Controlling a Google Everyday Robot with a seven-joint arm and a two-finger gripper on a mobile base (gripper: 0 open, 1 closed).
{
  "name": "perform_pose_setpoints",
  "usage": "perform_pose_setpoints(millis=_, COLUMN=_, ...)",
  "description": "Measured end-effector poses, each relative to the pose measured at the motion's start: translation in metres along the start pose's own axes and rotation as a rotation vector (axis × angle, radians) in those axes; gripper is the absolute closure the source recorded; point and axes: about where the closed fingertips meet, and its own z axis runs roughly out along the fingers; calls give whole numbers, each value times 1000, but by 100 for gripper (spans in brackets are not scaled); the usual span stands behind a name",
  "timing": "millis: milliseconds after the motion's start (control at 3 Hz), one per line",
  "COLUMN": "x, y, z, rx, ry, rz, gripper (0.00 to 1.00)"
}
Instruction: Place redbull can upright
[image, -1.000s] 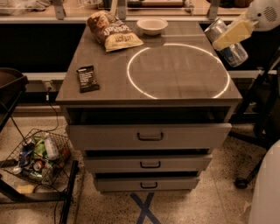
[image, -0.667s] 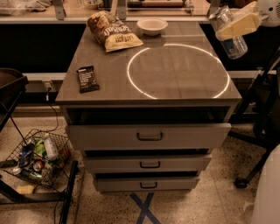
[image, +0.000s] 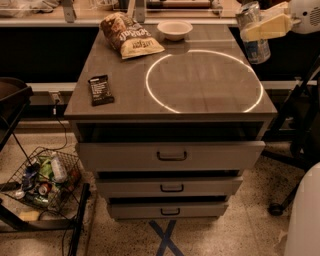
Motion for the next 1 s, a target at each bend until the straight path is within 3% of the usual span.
perform_pose_setpoints(millis=333, x=14, y=-8, z=21, rx=-37, ry=-67, rz=71, gripper=100)
perform_pose_setpoints(millis=667, x=31, y=-20, z=37, rx=-54, ry=-206, rz=137, gripper=100)
perform_pose_setpoints(millis=1000, x=39, y=-25, z=43, rx=-37, ry=-317, rz=129, gripper=100)
